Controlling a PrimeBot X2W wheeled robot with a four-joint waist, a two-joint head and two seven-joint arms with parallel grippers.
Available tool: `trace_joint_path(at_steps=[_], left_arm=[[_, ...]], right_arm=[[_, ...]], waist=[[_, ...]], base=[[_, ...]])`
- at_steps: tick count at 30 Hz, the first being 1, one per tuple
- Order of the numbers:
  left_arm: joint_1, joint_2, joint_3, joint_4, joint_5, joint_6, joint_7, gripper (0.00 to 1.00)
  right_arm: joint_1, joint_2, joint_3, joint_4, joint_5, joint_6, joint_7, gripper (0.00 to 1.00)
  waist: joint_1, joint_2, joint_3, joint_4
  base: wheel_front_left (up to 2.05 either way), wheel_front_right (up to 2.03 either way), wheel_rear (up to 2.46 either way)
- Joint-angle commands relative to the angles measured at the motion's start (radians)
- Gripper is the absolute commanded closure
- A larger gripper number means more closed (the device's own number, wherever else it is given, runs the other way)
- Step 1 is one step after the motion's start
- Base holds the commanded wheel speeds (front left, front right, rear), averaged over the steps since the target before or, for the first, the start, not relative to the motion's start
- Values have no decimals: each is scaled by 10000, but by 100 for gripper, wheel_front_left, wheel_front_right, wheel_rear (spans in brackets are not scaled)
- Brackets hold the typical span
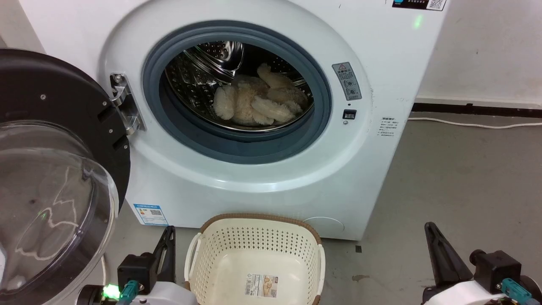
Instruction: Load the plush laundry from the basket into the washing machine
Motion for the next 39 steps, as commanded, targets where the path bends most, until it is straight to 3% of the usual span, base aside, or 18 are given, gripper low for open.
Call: trace_joint_path(at_steps=[1, 39], left_arm=[[-163, -50, 42, -99, 89, -36, 93, 100], [-377, -209, 517, -644, 347, -247, 886, 100]], right_arm=[[-186, 7, 17, -60, -91, 5, 58, 100], [-671, 10, 87, -114, -908, 8, 859, 100]], waist=[[-1, 0, 4, -5], [-1, 0, 137, -152]], base=[[0, 0, 0], [0, 0, 0]])
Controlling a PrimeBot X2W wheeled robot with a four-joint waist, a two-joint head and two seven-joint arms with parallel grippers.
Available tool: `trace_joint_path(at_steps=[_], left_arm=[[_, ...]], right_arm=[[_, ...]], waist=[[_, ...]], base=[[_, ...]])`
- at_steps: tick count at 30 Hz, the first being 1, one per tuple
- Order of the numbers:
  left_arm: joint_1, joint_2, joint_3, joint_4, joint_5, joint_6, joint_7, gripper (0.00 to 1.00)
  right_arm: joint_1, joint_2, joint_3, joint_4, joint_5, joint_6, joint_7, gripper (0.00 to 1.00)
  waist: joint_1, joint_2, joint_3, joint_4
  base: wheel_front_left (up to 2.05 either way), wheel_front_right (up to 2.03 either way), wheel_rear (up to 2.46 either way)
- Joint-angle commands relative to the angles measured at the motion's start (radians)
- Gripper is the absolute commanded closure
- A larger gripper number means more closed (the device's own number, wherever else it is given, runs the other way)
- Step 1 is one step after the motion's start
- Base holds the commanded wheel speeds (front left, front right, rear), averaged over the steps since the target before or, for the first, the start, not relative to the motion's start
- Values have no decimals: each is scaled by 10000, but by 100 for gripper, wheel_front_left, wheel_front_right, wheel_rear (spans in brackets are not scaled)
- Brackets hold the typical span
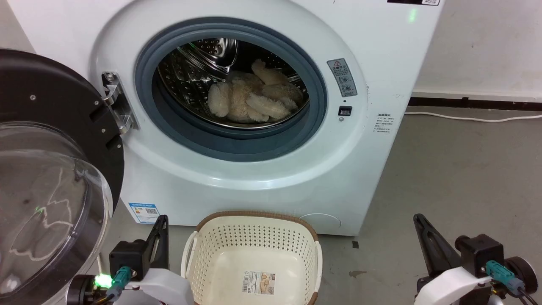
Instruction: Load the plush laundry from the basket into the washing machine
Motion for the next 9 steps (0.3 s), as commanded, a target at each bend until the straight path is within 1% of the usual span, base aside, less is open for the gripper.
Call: trace_joint_path(at_steps=[1, 9], left_arm=[[-173, -23, 79, -100, 95, -50, 55, 100], [-179, -28, 93, -116, 103, -57, 78, 100]], right_arm=[[-210, 11, 16, -47, -123, 6, 62, 100], [-224, 11, 18, -49, -147, 6, 85, 100]], waist=[[0, 0, 6, -6], [0, 0, 10, -10]], base=[[0, 0, 0], [0, 0, 0]])
